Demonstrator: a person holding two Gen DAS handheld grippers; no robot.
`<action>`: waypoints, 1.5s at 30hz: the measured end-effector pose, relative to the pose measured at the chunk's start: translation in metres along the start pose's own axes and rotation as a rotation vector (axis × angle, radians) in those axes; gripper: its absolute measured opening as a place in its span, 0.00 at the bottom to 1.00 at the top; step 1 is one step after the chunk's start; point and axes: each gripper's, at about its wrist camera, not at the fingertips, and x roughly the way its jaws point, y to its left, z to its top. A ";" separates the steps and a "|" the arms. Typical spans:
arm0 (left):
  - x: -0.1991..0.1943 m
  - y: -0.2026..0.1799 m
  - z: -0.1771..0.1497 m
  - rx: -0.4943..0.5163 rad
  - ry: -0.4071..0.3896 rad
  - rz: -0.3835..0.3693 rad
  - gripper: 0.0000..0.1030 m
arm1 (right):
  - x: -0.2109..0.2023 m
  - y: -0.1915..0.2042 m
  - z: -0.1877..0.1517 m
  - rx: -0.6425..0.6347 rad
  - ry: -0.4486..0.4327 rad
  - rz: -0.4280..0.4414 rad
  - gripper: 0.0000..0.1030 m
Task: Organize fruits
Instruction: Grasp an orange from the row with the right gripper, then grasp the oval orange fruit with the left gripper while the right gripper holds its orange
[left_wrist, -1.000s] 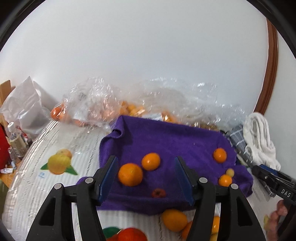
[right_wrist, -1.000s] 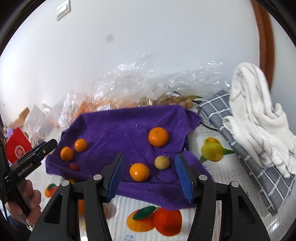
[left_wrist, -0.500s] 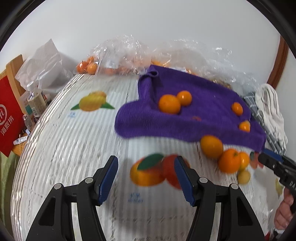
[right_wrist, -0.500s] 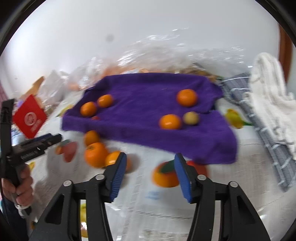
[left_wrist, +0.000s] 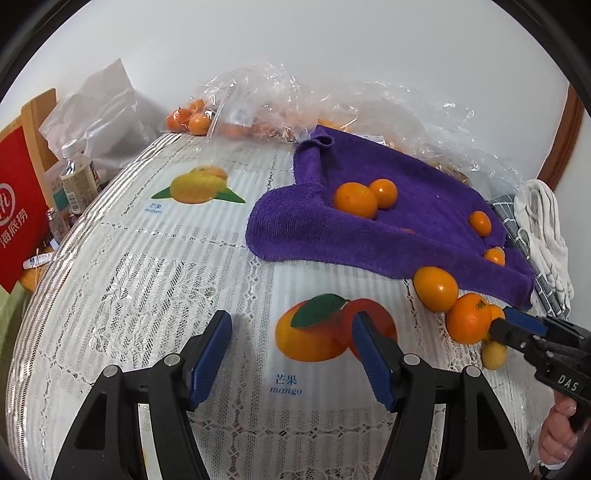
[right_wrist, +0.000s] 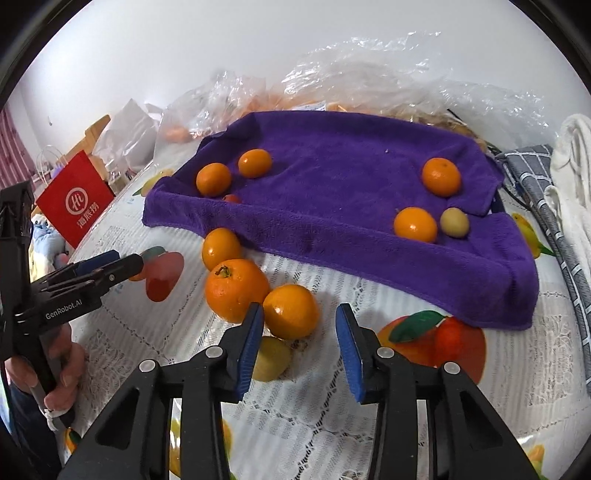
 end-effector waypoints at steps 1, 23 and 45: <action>0.000 0.000 0.000 -0.003 0.000 0.000 0.63 | 0.001 0.001 0.000 -0.002 0.002 0.000 0.39; 0.009 -0.015 -0.002 0.099 0.048 0.035 0.82 | -0.035 -0.040 -0.027 0.059 -0.047 -0.143 0.32; -0.017 -0.054 0.014 0.065 -0.013 -0.190 0.67 | -0.043 -0.076 -0.038 0.120 -0.119 -0.165 0.34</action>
